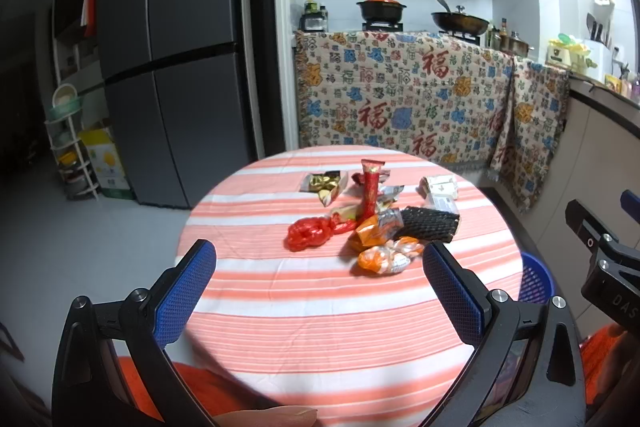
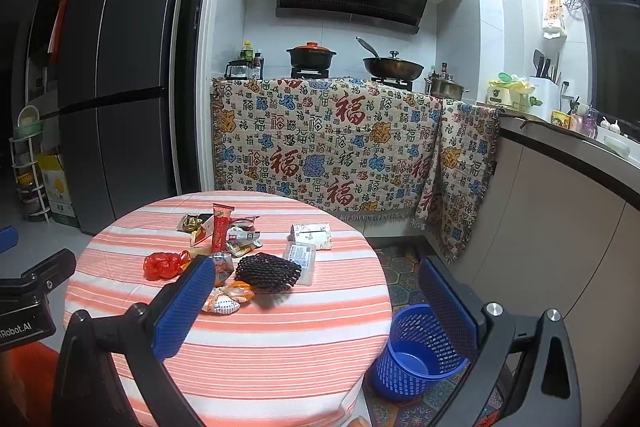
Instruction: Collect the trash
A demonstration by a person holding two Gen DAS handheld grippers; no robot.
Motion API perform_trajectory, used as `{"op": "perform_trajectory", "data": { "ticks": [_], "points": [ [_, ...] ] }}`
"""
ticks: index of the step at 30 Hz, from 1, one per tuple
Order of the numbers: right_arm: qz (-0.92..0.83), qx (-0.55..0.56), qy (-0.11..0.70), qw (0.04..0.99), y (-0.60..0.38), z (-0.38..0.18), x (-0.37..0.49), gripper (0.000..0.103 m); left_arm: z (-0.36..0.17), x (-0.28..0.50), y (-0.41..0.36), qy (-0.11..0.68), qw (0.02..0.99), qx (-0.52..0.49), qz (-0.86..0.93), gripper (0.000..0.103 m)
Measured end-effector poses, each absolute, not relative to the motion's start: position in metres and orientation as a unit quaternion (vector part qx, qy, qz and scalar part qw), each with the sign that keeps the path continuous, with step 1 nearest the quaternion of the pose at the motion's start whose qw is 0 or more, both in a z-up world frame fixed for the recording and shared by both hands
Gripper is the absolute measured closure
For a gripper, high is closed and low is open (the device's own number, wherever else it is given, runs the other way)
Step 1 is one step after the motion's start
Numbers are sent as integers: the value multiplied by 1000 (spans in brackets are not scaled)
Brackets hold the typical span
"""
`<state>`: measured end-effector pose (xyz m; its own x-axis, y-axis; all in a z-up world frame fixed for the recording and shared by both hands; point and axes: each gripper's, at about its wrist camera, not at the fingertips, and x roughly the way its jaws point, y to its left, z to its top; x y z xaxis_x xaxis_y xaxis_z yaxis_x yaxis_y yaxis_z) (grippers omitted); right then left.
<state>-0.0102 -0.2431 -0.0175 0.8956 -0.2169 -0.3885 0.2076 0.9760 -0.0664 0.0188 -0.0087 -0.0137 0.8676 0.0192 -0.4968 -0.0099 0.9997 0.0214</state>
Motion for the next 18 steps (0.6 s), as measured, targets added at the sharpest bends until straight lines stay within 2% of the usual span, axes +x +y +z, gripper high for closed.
{"op": "perform_trajectory", "data": {
  "ticks": [18],
  "points": [
    [-113, -6, 202, 973, -245, -24, -6, 0, -24, 25, 7, 264, 964, 0, 22, 0]
  ]
}}
